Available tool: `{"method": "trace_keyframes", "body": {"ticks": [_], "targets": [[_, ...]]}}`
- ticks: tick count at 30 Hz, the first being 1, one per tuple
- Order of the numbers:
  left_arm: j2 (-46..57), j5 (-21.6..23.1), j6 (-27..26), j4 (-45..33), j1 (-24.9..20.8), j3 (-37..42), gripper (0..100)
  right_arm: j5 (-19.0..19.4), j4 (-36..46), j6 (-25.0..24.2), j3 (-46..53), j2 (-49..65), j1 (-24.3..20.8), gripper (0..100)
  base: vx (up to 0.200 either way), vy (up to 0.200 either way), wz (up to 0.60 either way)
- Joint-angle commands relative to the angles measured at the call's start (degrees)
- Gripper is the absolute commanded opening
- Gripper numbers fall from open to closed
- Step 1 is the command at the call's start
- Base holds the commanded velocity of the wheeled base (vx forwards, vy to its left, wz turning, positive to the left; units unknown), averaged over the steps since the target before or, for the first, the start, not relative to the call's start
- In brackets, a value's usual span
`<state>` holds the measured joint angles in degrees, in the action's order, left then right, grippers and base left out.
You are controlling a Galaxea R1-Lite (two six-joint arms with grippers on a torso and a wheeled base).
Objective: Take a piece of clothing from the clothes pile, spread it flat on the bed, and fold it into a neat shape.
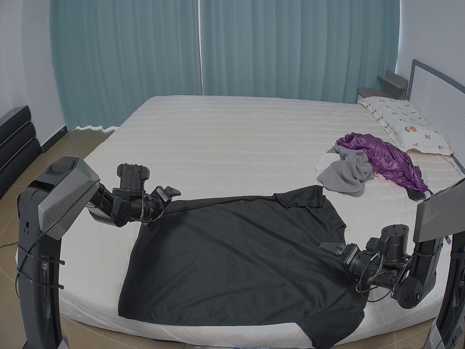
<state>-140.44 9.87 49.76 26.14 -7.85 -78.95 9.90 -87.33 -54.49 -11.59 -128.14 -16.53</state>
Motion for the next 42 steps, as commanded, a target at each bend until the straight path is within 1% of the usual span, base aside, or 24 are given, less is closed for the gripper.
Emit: {"method": "trace_keyframes", "body": {"ticks": [1, 4, 6, 8, 9, 10, 11, 12, 14, 16, 19, 22, 24, 30, 31, 32, 33, 34, 35, 41, 42], "targets": [[-2.3, -0.12, 0.16, -0.47, 0.29, -3.06, 100, 0.03, -0.03, 0.0, -0.1, -0.1, 0.01, 100, 0.0, 0.0, 0.0], [-3.44, -0.29, 0.07, -0.82, 0.29, -4.73, 100, 0.03, -0.03, 0.0, -0.36, -0.36, -0.08, 100, 0.0, 0.0, 0.0], [-4.67, -0.73, 0.16, -1.09, 0.47, -7.63, 100, 0.03, 0.06, 0.0, -0.54, -0.45, -0.34, 100, 0.0, 0.0, 0.0], [-6.17, -2.14, 0.25, -1.79, 1.0, -10.53, 100, -0.06, -0.03, 0.0, -0.62, -0.54, -0.43, 100, 0.0, 0.0, 0.0], [-6.17, -2.14, 0.25, -1.79, 1.0, -10.53, 100, -0.06, -0.03, 0.0, -0.62, -0.54, -0.43, 100, 0.0, 0.0, 0.0], [-8.01, -4.16, 0.25, -1.97, 1.35, -13.6, 100, 0.03, -0.03, 0.09, -0.62, -0.54, -0.34, 100, 0.0, 0.0, 0.0], [-8.89, -5.04, 0.25, -1.79, 1.61, -15.01, 100, -0.06, -0.03, 0.0, -0.71, -0.62, -0.34, 100, 0.0, 0.0, 0.0], [-10.12, -7.24, 0.6, -1.88, 1.96, -17.65, 100, -0.06, -0.03, 0.09, -0.71, -0.71, -0.43, 100, 0.0, 0.0, 0.0], [-11.44, -10.84, 2.27, -1.53, 2.49, -21.16, 100, -0.06, -0.03, 0.09, -0.71, -0.71, -0.43, 100, 0.0, 0.0, 0.0], [-12.67, -12.95, 5.26, -1.18, 3.02, -24.5, 100, -0.06, -0.03, 0.09, -0.71, -0.71, -0.34, 100, 0.0, 0.0, 0.0], [-14.16, -14.36, 9.39, -0.03, 3.81, -27.93, 100, 0.03, -0.03, 0.0, -0.71, -0.8, -0.34, 100, 0.0, 0.0, 0.0], [-13.81, -14.62, 11.41, 0.93, 4.77, -28.02, 100, 0.03, -0.03, 0.0, -0.62, -0.8, -0.34, 100, 0.0, 0.0, 0.0], [-13.55, -14.71, 11.76, 0.93, 5.21, -27.84, 100, 0.03, -0.03, 0.0, -0.62, -0.8, -0.34, 100, 0.0, 0.0, 0.0], [-11.7, -13.83, 10.97, 0.76, 6.18, -24.06, 100, 0.03, -0.03, 0.0, -0.62, -0.8, 0.01, 100, 0.0, 0.0, 0.0], [-10.82, -12.69, 8.86, 0.93, 6.53, -21.6, 100, 0.03, -0.03, 0.0, -0.54, -0.8, 0.09, 100, 0.0, 0.0, 0.0], [-10.74, -12.25, 7.28, 1.02, 6.62, -20.81, 100, 0.03, -0.03, 0.0, -0.54, -0.8, 0.09, 100, 0.0, 0.0, 0.0], [-10.74, -12.25, 7.02, 1.02, 6.62, -20.72, 100, 0.03, -0.03, 0.0, -0.54, -0.8, 0.09, 100, 0.0, 0.0, 0.0], [-10.65, -11.98, 3.94, 1.11, 6.8, -19.23, 100, 0.12, -0.03, 0.0, -0.54, -0.89, 0.01, 100, 0.0, 0.0, 0.0], [-10.82, -12.07, 2.88, 1.2, 6.8, -18.7, 100, 0.12, -0.03, 0.0, -0.54, -0.89, 0.01, 100, 0.0, 0.0, 0.0], [-11.44, -11.81, 1.04, 2.34, 6.53, -18.17, 100, 0.3, -0.03, -0.09, -0.45, -0.98, -0.17, 100, 0.0, 0.0, 0.0], [-12.23, -10.84, 0.86, 2.34, 6.62, -18.52, 100, 0.21, -0.03, -0.09, -0.36, -0.98, -0.34, 100, 0.0, 0.0, 0.0]]}}
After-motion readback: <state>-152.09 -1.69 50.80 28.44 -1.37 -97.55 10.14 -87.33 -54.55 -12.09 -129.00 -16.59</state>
